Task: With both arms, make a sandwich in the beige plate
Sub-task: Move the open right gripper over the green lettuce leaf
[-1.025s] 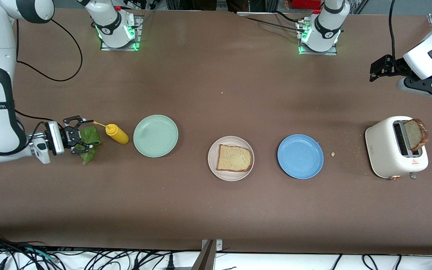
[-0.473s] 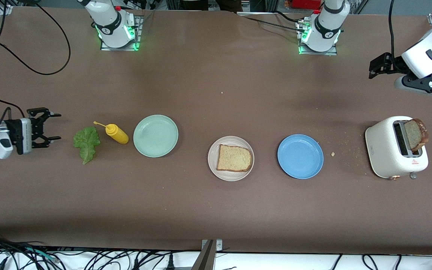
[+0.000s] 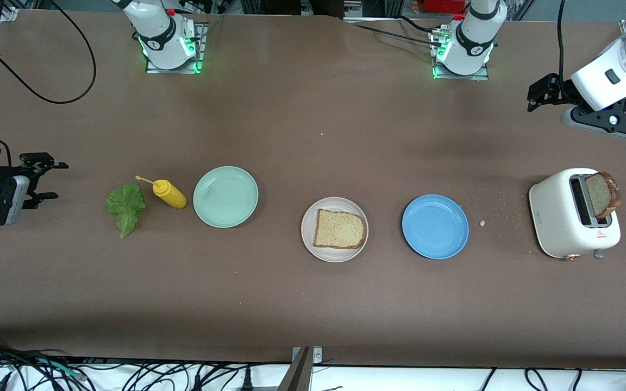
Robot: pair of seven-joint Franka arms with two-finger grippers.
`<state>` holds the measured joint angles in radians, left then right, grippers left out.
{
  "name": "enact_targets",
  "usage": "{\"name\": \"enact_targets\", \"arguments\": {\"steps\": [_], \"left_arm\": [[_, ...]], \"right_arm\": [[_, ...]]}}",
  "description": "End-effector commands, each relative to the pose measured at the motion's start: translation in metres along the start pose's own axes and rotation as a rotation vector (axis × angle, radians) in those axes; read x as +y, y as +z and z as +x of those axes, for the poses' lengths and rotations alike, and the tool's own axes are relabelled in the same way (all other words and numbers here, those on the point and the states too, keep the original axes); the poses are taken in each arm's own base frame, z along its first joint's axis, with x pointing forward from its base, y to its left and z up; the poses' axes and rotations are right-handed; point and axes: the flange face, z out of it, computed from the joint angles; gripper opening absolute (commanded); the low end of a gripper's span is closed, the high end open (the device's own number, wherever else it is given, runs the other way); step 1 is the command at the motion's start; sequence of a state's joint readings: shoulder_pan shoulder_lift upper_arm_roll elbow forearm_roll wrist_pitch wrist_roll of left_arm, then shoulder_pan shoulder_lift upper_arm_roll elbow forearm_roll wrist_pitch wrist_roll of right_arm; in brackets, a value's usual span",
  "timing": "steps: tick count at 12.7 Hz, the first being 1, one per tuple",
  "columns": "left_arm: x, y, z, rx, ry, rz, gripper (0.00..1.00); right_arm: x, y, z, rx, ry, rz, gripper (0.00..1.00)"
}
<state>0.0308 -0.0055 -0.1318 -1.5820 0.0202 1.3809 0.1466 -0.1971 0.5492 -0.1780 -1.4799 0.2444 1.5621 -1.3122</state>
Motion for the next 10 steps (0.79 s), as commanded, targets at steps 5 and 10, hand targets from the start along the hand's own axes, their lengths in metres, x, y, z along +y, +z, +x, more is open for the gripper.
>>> {"name": "enact_targets", "arguments": {"steps": [5,10], "left_arm": [[0.002,-0.009,-0.004,0.004,0.017,0.001,1.0],[0.002,-0.008,-0.003,0.004,0.019,0.001,1.0]], "right_arm": [[-0.022,-0.02,0.02,0.005,0.485,-0.179,1.0],[-0.029,-0.004,0.05,0.091,0.796,-0.268,1.0]]}}
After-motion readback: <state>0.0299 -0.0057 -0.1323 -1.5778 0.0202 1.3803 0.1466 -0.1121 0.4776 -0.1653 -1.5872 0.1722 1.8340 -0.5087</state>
